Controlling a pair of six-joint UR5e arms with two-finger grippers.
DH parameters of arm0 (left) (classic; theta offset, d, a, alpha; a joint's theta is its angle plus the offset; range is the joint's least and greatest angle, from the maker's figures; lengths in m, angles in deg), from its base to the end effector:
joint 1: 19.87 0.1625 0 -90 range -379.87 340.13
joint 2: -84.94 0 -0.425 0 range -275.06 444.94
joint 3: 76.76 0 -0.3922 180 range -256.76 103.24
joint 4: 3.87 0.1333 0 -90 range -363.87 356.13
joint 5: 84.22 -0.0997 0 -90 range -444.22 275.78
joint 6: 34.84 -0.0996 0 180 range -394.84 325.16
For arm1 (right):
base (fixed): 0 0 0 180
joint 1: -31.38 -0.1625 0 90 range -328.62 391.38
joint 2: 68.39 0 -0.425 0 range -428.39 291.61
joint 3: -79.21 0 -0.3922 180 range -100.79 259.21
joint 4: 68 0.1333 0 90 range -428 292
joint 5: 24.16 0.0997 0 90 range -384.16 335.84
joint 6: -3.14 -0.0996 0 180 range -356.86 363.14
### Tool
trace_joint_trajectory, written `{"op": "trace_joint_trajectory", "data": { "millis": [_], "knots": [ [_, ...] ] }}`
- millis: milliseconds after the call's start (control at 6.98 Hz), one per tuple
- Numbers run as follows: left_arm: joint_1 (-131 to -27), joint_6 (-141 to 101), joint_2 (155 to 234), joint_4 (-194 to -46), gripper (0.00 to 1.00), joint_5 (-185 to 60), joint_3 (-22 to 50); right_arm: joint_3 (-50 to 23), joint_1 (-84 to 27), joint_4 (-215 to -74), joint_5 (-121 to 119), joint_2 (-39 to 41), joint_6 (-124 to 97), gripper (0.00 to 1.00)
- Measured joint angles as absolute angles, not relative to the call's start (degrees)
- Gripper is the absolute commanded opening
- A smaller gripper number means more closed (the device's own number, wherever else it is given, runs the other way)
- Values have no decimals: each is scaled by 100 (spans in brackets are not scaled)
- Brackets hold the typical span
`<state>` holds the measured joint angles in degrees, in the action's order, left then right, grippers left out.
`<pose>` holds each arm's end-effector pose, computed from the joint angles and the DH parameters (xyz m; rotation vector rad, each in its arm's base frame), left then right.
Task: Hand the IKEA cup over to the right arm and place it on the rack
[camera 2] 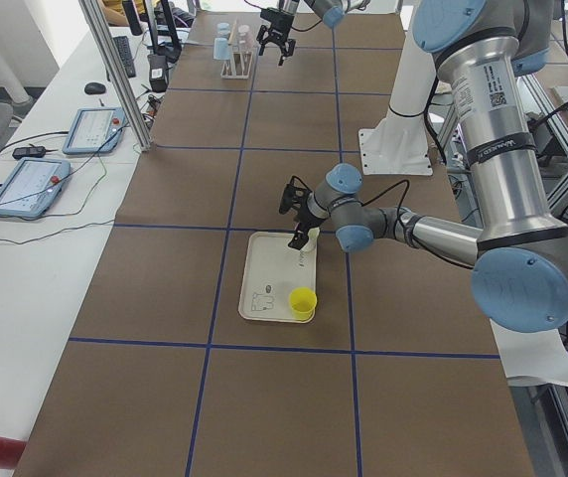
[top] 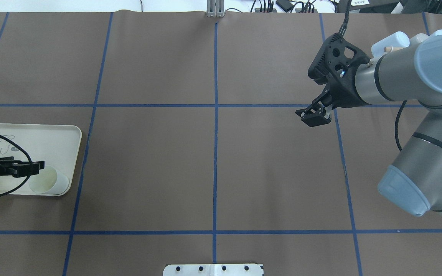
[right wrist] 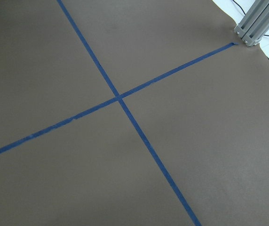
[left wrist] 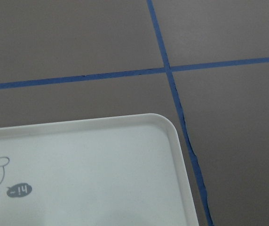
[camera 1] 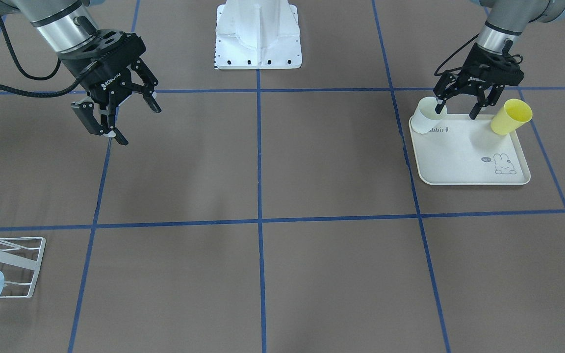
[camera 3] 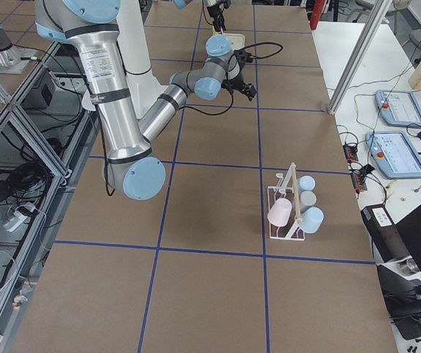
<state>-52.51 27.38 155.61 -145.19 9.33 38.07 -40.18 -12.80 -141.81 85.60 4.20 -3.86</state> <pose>0.2577 -0.3160 0.4969 0.4498 0.8854 -0.0470 -0.3067 -0.4369 0.2359 0.8611 -0.7829 -0.7911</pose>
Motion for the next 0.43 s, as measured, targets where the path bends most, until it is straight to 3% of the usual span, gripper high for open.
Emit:
{"op": "trace_joint_trajectory", "data": {
  "millis": [287, 430],
  "knots": [
    [-4952, 3013, 15583, -14528, 21, 771, 3754, -4015, -1275, -14175, 8559, 420, -389, 99],
    [-4910, 3048, 15585, -14536, 9, 759, 3752, -4015, -1275, -14175, 8560, 420, -389, 99]
  ]
}}
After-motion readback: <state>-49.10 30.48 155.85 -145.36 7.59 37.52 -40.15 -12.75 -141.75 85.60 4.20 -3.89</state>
